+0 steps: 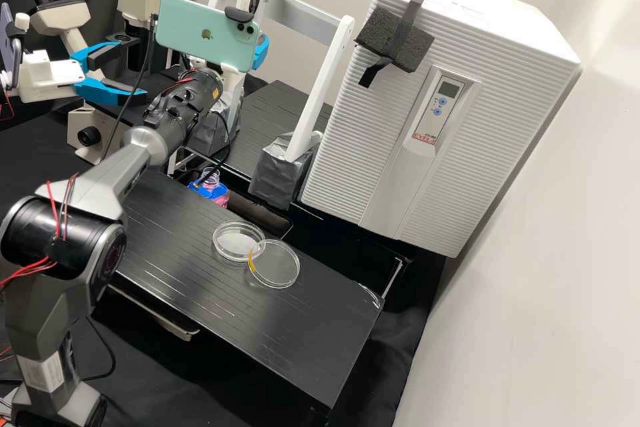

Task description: Use the pipette

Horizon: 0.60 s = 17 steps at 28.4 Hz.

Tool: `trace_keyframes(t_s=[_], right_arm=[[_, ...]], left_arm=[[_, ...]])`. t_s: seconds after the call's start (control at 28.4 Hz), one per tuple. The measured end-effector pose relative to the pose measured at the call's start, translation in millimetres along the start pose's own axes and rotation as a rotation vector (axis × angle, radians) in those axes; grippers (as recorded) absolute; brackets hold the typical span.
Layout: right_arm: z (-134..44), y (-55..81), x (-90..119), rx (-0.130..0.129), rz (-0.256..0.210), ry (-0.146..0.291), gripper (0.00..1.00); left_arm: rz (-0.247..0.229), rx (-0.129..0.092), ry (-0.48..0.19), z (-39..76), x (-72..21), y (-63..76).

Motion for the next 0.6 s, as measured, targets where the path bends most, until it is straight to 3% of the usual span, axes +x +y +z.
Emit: trace_keyframes(t_s=[0.18, 0.6], right_arm=[[5.4, 2.5, 6, 0.002, -0.029, -0.035, 0.00], [-9.5, 19.6, 9, 0.005, 0.003, -0.001, 0.00]], left_arm=[[-0.002, 0.000, 0.000, -0.2, 0.3, -0.7], [-0.010, -0.002, -0.002, 0.1, 1.5, -3.4]])
